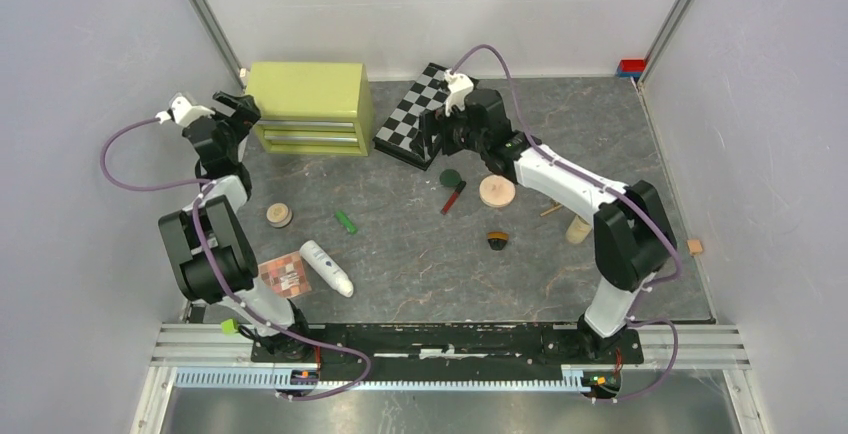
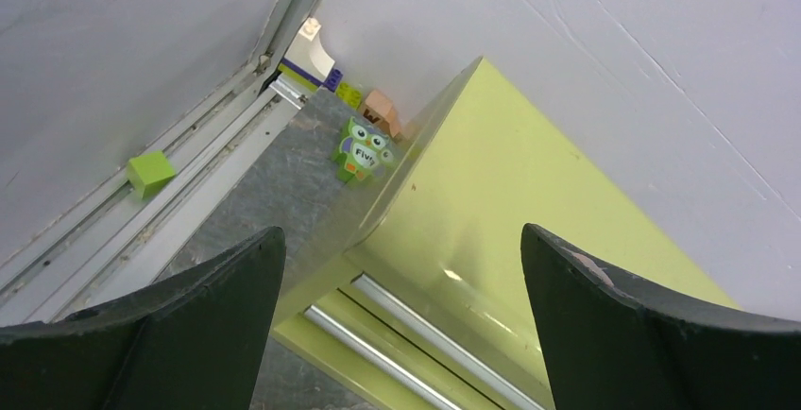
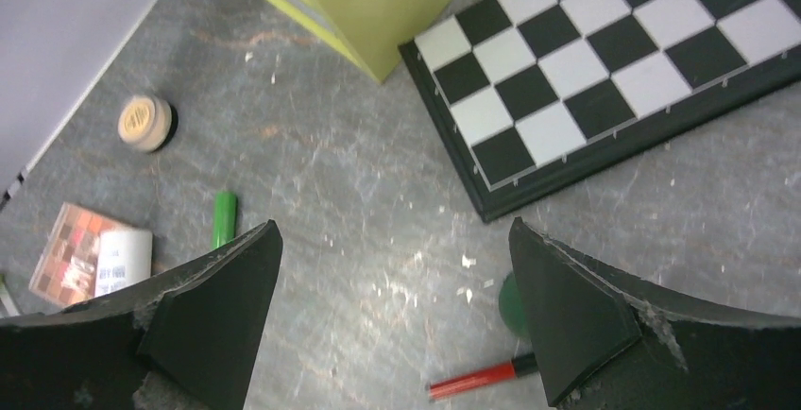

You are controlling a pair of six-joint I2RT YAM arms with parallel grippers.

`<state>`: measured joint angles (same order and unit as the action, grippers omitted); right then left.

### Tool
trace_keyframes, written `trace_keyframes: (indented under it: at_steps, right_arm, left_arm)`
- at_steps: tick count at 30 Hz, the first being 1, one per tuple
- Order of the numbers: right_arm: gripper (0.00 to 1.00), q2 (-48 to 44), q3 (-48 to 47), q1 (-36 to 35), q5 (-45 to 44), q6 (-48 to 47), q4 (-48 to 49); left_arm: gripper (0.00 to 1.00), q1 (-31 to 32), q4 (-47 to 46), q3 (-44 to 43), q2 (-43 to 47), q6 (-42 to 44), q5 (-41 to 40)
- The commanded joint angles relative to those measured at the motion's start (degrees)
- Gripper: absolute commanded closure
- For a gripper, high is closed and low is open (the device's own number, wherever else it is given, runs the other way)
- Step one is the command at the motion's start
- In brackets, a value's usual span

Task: Organize the makeup
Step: Move the storage box to the center of the board.

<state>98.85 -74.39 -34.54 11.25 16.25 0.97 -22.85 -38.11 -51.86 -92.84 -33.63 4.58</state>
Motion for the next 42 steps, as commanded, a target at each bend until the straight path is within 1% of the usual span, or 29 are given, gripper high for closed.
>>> trace_keyframes:
  at_steps: [1, 8, 10, 14, 19, 26, 30, 33, 38, 42]
  right_arm:
    - [0.03, 4.6, -9.3, 0.6, -1.4, 3.1, 0.5]
    - [0.03, 11.7, -20.1, 0.7, -1.5, 3.8, -0.9]
    - [0.03, 13.3, -22.4, 0.8, -1.6, 3.7, -2.5]
    - [0.03, 16.6, -25.5, 1.0, -0.7, 4.3, -1.5]
    - [0.03, 21.3, -29.0, 1.0, 1.2, 6.9, 5.0]
    - [0.03, 29.4, -35.5, 1.0, 4.9, 16.5, 15.5]
    - [0.03, 32.3, -36.8, 1.0, 5.7, 21.1, 20.0]
    - [0.03, 33.3, -37.6, 1.0, 5.3, 20.7, 20.0]
    - [0.03, 34.1, -38.0, 1.0, 4.8, 19.6, 19.0]
    - [0.03, 34.4, -37.9, 1.0, 4.8, 19.3, 18.0]
  left_arm:
    - [0.00, -0.9, -3.2, -5.0, -3.3, -0.7, 3.1]
    - [0.00, -1.7, -1.9, -10.2, -9.1, -0.5, 4.8]
    - [0.00, -1.8, -1.1, -12.2, -10.7, -0.2, 5.9]
    - [0.00, -1.8, -0.4, -15.6, -13.8, -0.3, 8.2]
    - [0.00, -1.8, -0.6, -19.2, -17.6, -1.1, 14.1]
    - [0.00, -1.3, -1.0, -21.1, -20.6, -2.6, 19.7]
    - [0.00, 0.7, 1.4, -21.8, -20.4, -1.3, 21.6]
    - [0.00, 3.0, 3.3, -20.5, -18.6, 0.5, 21.8]
    - [0.00, 5.0, 2.4, -15.4, -14.8, -0.8, 21.6]
    - [0.00, 7.7, 3.1, -12.2, -11.1, 0.2, 20.6]
